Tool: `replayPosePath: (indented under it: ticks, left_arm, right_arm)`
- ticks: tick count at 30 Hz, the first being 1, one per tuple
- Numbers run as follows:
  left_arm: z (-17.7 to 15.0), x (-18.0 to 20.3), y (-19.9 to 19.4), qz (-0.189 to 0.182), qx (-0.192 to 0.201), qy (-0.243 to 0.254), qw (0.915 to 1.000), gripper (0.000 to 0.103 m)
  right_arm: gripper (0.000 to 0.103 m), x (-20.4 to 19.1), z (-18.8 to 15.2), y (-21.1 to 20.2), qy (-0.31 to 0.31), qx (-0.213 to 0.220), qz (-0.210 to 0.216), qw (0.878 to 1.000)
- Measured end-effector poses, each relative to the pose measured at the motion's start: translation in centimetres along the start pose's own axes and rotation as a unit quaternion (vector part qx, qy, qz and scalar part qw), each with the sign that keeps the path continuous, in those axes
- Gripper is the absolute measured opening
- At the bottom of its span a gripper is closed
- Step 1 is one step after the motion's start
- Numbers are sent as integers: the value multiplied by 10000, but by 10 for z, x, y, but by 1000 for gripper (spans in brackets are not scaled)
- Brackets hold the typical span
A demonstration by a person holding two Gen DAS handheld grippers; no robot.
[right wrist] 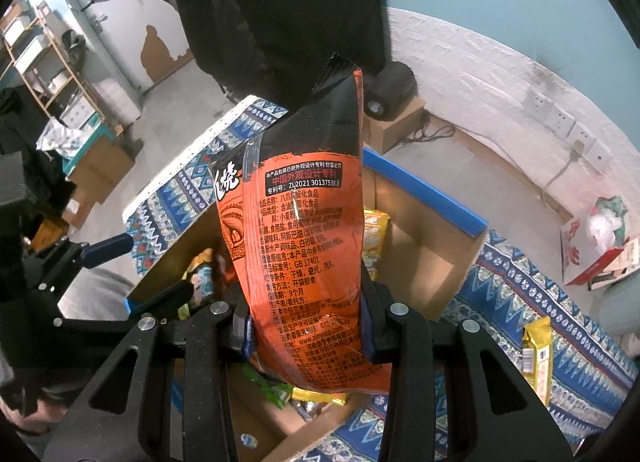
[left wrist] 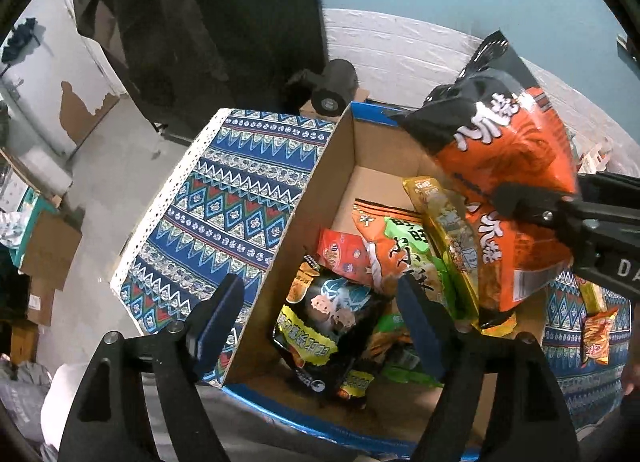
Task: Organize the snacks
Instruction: 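Open both tools to drop the bags into the box, then move both tools from the box to the yellow bar and small bag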
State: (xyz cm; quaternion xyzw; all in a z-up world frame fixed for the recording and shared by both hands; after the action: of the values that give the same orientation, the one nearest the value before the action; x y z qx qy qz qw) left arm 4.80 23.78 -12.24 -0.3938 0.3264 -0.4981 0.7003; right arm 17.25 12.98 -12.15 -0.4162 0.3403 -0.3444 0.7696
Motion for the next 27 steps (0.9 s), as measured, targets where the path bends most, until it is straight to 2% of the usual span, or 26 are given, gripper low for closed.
replayPosePath:
  ticks: [6, 10, 16, 22, 27]
  left_arm:
    - [-1, 2, 1, 1, -29, 46, 10000, 80]
    - [-1, 7, -2, 13, -7, 118, 9999, 80]
    - [-2, 18, -7, -35, 27, 226, 9997, 80]
    - [-5, 43, -15, -168, 90, 516, 9985, 80]
    - [-8, 68, -22, -256, 115, 786, 9965, 80]
  right_arm:
    - [41, -3, 0, 9, 30, -125, 38, 9999]
    - [55, -1, 2, 6, 112, -111, 58, 9999]
    - [67, 10, 0, -14, 207, 23, 14, 9998]
    - [67, 28, -13, -35, 272, 11, -116, 9996]
    - [70, 48, -33, -53, 266, -66, -405, 9988]
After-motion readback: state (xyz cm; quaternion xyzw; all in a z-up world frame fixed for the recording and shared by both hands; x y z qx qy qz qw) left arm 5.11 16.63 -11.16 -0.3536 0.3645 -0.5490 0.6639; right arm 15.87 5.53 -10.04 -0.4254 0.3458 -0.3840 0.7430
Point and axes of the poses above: each gripper's, at about its wrist camera, not at the fingertips, and y roughly the way its jaws point, x to its right, z to its top, the point moved 5 cm from there along y, roughly the way its jaws point, and after that the axes turned 2 degrees about -y, right-handed, at the moved point
